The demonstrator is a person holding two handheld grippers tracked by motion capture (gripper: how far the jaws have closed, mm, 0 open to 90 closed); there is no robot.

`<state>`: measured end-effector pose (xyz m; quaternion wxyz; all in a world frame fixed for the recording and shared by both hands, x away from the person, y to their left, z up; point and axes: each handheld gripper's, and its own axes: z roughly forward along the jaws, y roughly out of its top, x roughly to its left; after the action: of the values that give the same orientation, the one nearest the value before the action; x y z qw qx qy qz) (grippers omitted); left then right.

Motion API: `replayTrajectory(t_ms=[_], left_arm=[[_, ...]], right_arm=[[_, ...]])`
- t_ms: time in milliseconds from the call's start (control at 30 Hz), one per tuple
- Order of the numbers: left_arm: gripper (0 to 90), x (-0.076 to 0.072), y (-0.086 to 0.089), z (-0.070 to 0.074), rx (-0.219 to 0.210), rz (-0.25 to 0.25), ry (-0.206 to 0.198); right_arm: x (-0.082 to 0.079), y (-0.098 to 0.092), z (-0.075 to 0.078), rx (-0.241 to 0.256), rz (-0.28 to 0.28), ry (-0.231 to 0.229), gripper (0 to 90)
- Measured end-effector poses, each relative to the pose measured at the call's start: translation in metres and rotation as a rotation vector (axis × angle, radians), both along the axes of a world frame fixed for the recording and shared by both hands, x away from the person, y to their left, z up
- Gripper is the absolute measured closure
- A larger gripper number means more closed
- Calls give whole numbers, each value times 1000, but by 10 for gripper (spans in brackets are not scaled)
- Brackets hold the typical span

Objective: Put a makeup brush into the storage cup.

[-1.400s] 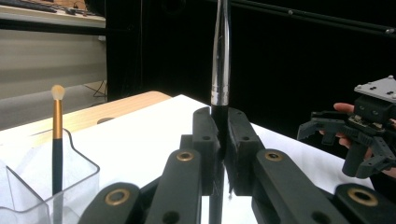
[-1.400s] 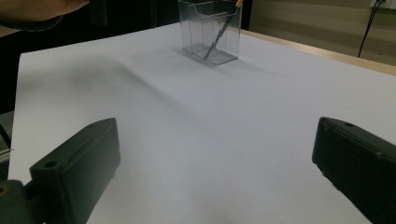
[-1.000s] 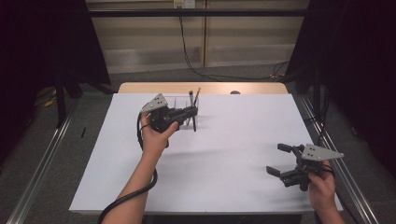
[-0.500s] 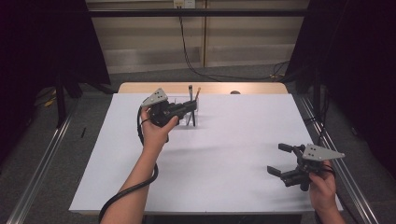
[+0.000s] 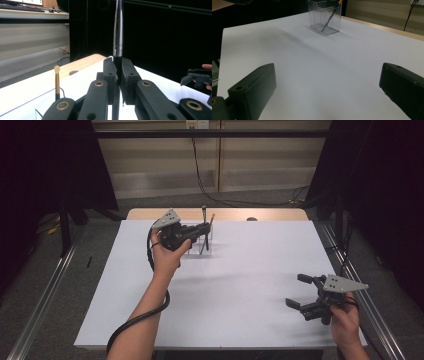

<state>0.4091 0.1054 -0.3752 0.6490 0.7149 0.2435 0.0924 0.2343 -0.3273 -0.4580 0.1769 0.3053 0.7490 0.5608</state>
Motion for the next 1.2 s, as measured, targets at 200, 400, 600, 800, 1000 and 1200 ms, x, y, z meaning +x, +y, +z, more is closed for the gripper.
replayTrajectory(t_ms=[200, 400, 600, 800, 1000, 1200], left_arm=[[839, 4, -2, 1, 6, 4, -1], [839, 8, -3, 3, 18, 17, -2], [839, 12, -4, 6, 19, 30, -7], [840, 15, -5, 9, 22, 41, -11], [839, 18, -5, 11, 20, 52, -11], [840, 22, -4, 9, 27, 66, -1]], right_arm=[[0, 1, 0, 0, 3, 1, 6], [0, 0, 0, 1, 1, 1, 7], [0, 0, 0, 1, 2, -1, 7], [0, 0, 0, 1, 3, 0, 7], [0, 0, 0, 3, 3, -2, 7], [-1, 0, 0, 3, 4, -1, 7]])
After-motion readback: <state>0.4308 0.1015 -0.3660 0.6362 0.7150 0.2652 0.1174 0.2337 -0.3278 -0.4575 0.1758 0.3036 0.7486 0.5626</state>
